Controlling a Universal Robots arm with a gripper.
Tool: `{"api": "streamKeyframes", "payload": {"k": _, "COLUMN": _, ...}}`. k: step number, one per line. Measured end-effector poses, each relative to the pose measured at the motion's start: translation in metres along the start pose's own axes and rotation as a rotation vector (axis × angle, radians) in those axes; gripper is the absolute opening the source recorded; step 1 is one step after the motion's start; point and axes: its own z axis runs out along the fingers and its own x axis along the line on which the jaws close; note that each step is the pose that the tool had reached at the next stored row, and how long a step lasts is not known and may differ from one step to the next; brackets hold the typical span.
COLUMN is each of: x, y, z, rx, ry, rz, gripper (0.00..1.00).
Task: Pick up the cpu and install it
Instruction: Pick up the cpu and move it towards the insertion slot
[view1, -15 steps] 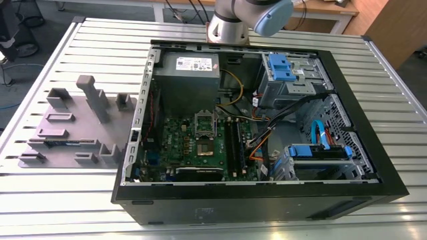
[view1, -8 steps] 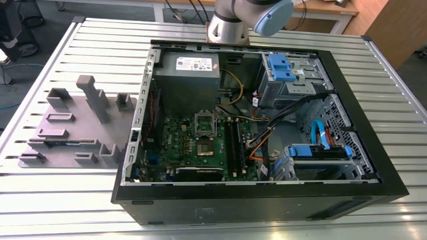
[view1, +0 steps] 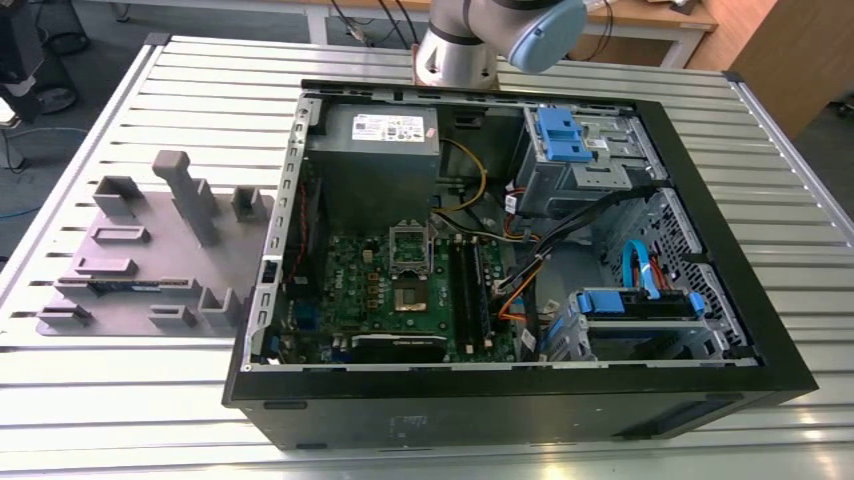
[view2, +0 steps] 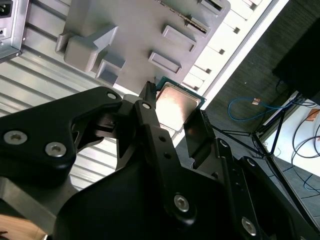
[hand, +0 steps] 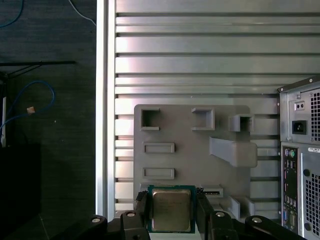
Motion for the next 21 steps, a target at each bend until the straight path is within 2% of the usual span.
{"api": "streamKeyframes", "payload": {"k": 3, "x": 0.0, "y": 0.0, "z": -0.0002, "rx": 0.0, "ry": 0.0, "rz": 0.0, "gripper": 0.47}}
{"api": "streamKeyframes", "payload": {"k": 9, "x": 0.0, "y": 0.0002, "z": -0.0058, "rx": -0.0001, "ry": -0.0001, "rz": 0.0, "gripper": 0.47}}
{"api": "streamKeyframes", "payload": {"k": 14, "x": -0.0004, "y": 0.0003, "z": -0.0061, "rx": 0.0, "ry": 0.0001, "rz": 0.0, "gripper": 0.47}}
{"api": "streamKeyframes", "payload": {"k": 21, "x": -0.0057, "y": 0.0003, "z": -0.006, "rx": 0.0, "ry": 0.0, "rz": 0.0, "gripper": 0.47}}
